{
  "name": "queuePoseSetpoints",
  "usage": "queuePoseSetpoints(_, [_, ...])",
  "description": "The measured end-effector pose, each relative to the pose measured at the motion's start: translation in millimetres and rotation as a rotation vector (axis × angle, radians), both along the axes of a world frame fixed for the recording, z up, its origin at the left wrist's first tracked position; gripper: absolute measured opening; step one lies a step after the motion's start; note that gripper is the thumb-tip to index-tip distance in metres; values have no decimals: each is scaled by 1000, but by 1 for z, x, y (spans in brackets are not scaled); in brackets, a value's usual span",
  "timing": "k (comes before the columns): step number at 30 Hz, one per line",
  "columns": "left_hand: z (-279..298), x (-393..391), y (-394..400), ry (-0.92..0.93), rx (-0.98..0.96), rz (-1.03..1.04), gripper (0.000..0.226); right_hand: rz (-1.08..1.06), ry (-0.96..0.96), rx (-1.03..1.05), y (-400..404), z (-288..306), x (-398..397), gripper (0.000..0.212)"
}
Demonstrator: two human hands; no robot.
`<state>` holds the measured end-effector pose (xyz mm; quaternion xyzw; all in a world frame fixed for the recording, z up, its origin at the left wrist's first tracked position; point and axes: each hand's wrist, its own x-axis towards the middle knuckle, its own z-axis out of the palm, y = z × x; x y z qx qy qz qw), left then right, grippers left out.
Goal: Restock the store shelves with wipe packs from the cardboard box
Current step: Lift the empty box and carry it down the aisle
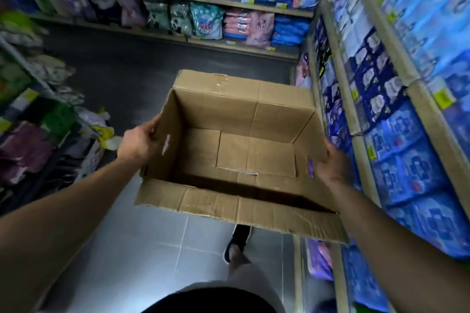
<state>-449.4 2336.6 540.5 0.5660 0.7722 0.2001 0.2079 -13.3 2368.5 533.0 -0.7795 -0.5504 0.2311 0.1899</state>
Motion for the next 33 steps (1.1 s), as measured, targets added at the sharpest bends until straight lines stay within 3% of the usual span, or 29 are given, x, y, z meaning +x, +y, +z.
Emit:
queuePoseSetpoints(5, [12, 10, 132, -25, -14, 40, 60, 5, 61, -52, 141, -3, 12, 72])
queuePoseSetpoints(19, [-14, -14, 453, -121, -17, 119, 56, 106, -178, -9, 474, -1, -24, 64])
queuePoseSetpoints(23, [-5, -27, 548, -101, -26, 62, 56, 94, -114, 18, 555, 1, -36, 67])
queuePoseSetpoints(29, [0, -36, 675, -46, -61, 15, 55, 68, -156, 108, 647, 4, -49, 50])
queuePoseSetpoints(33, [-13, -28, 757, -8, -88, -2, 54, -25, -154, 29, 723, -17, -42, 65])
